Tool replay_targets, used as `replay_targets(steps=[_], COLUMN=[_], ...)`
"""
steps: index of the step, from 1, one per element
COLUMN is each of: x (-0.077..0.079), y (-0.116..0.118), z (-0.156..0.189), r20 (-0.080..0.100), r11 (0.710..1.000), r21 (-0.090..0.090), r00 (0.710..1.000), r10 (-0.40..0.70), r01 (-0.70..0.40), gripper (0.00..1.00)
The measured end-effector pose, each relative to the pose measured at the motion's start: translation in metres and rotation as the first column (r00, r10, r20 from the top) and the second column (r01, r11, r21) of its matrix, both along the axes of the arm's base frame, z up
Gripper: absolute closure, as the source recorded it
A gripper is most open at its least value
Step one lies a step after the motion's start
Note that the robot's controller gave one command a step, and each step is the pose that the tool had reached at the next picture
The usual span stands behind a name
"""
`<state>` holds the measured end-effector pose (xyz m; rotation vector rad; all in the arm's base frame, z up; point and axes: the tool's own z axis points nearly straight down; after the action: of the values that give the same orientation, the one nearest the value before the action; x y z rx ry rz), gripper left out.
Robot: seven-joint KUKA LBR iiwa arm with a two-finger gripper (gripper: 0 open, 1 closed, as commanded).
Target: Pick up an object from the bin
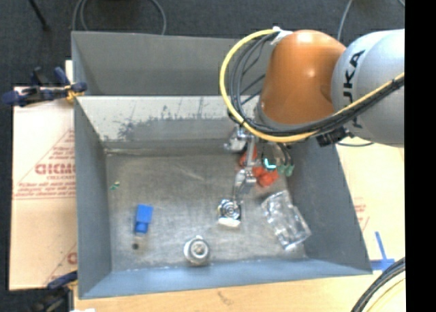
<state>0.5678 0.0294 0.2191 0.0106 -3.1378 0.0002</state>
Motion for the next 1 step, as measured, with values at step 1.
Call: replay_targets(steps=[1], x=[-0.0493], y=[-0.0490], z=[-0.1100], r20=[-0.004], r11=[1.000], r21=[-0.002], r00=[1.000], r10=[0.017], r01=[-0.017], gripper=[0.00])
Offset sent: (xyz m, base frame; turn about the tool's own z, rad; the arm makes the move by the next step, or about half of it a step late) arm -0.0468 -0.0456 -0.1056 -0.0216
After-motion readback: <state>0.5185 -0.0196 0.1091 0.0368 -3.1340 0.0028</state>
